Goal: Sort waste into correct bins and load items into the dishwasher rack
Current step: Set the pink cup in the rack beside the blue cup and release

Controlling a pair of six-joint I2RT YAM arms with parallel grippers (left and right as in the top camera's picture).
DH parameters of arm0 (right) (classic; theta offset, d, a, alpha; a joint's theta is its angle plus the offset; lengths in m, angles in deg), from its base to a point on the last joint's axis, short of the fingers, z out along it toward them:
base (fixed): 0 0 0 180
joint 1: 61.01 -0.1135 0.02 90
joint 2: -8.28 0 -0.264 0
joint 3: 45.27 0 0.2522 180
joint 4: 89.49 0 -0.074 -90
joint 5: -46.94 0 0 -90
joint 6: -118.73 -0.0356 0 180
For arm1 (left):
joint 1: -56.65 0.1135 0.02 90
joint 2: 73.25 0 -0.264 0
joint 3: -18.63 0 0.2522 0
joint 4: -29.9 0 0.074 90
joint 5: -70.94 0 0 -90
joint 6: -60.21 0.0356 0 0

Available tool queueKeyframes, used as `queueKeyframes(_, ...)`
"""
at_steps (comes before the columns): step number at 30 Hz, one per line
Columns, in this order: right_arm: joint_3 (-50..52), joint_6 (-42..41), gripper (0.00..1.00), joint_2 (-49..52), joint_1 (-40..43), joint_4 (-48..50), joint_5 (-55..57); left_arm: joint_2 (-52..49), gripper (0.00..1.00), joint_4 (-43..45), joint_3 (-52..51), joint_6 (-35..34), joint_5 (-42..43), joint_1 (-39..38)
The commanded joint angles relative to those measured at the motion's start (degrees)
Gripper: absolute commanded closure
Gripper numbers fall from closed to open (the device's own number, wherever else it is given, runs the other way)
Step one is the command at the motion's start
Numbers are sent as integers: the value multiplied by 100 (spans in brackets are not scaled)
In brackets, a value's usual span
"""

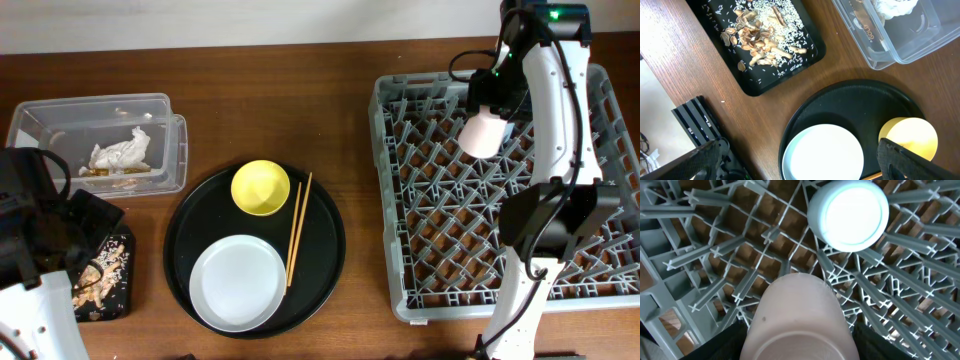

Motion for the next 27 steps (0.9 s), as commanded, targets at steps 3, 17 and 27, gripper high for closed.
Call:
queueKeyframes(3, 109, 13, 35, -146, 11, 50, -37, -2, 1, -7, 20, 31, -22, 35)
queueKeyframes(17, 509, -2, 11, -186, -28, 271, -647, -2, 1, -7, 20, 31, -22, 35)
queueKeyframes(27, 507, -4, 15, -588, -1685, 723, -1567, -2, 1, -7, 20, 31, -22, 35)
